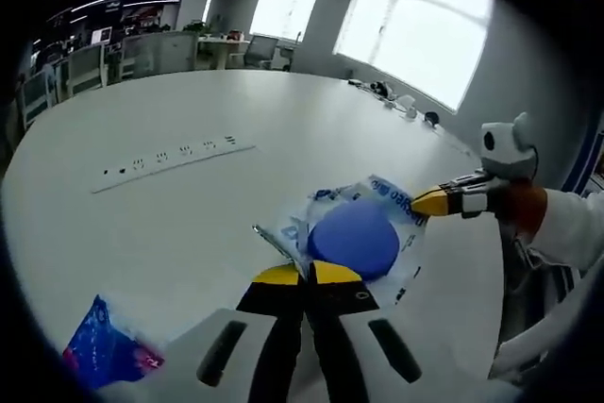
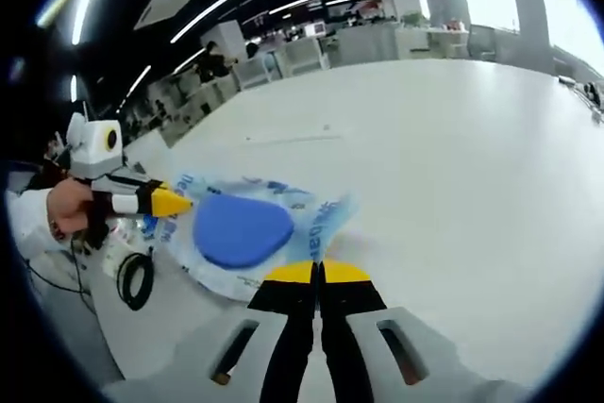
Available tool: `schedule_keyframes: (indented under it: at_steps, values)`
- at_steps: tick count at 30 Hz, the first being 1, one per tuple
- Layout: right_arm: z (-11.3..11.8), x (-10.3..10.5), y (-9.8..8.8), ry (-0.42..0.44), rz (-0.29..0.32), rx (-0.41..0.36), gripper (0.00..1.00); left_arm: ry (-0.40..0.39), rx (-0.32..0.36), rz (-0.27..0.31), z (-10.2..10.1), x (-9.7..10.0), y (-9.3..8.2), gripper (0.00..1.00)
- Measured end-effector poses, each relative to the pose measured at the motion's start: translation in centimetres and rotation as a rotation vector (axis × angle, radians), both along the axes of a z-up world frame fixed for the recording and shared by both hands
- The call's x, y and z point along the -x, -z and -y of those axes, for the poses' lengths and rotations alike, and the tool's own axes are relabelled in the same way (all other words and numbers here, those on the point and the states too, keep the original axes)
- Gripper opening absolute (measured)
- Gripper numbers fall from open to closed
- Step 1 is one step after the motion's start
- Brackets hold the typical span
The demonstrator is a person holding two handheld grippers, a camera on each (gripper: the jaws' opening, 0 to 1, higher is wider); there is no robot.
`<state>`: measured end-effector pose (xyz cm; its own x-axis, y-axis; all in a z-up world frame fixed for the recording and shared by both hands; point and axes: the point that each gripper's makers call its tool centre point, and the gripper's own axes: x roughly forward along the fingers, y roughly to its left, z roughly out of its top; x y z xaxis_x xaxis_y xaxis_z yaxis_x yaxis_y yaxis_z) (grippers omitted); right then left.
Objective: Arrange the tabletop items into an orderly group along one side of the table until the central work area is clear of visible clutter.
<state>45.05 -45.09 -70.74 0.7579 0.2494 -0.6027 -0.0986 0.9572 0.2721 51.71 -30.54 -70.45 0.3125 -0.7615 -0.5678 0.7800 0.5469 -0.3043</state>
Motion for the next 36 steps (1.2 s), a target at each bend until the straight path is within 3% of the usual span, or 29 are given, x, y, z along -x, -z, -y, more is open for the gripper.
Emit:
schedule_keyframes:
  at_steps: [11, 20, 28, 36]
  values:
    - [0.3, -0.5, 2.2, 0.004, -0.018, 0.031, 0.00, -0.027, -0.002, -0.030, 0.3, -1.1, 2.6, 0.00]
    - [0.6, -0.9, 2.6, 0.015, -0.014, 0.033, 0.00, -0.038, -0.013, -0.052, 0.3, -1.4, 4.1, 0.00]
    - [0.5, -1.0, 2.6, 0.001, -0.006, 0.042, 0.00, -0.053, -0.002, -0.068, 0.2, -1.6, 4.4, 0.01]
    - [0.6, -1.0, 2.7, 0.002, -0.009, 0.059, 0.01, -0.067, -0.009, -0.079, -0.1, -1.6, 5.0, 0.08]
